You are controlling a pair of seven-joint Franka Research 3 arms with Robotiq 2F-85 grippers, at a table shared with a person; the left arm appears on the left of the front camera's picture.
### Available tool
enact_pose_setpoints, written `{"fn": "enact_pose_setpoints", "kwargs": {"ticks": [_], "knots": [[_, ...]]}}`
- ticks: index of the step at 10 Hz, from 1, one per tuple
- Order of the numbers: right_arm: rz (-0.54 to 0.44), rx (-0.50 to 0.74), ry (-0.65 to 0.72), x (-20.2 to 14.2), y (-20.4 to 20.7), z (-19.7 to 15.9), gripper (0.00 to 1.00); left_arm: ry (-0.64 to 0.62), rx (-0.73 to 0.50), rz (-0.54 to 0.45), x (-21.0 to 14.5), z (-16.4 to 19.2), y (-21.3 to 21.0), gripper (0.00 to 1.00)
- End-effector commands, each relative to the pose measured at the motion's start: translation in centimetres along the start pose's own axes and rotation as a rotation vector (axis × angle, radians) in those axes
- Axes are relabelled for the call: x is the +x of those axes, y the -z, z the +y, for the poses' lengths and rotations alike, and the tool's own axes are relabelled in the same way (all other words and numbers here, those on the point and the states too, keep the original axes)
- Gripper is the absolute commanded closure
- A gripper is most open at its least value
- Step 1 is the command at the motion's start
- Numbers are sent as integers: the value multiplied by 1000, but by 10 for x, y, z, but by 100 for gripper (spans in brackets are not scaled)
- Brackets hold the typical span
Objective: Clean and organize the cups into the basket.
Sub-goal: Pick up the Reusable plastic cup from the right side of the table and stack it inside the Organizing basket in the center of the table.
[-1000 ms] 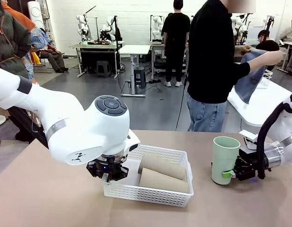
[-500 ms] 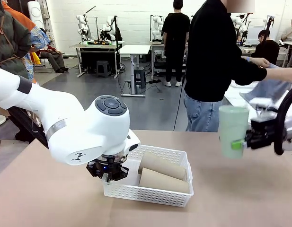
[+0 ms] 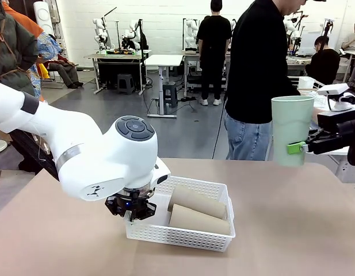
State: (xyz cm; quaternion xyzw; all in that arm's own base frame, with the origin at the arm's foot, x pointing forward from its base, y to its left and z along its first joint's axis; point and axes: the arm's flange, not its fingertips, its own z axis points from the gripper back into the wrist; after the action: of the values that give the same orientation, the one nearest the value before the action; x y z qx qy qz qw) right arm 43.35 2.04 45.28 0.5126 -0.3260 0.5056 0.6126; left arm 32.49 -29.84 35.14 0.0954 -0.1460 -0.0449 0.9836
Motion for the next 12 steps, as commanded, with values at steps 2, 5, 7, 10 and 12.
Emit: {"fn": "enact_pose_setpoints", "kwargs": {"ticks": [2, 5, 7, 10, 12], "knots": [[-2, 34, 7, -4, 1, -6, 100, 8, 14, -12, -3, 0, 1, 100], [147, -4, -33, 24, 27, 8, 19, 8, 14, -12, -3, 0, 1, 100], [378, -60, 6, 71, 77, 9, 19, 8, 14, -12, -3, 0, 1, 100], [696, -139, 96, 83, 156, 3, 19, 8, 14, -12, -3, 0, 1, 100], [821, -141, 134, 65, 192, -12, 19, 8, 14, -12, -3, 0, 1, 100]]}}
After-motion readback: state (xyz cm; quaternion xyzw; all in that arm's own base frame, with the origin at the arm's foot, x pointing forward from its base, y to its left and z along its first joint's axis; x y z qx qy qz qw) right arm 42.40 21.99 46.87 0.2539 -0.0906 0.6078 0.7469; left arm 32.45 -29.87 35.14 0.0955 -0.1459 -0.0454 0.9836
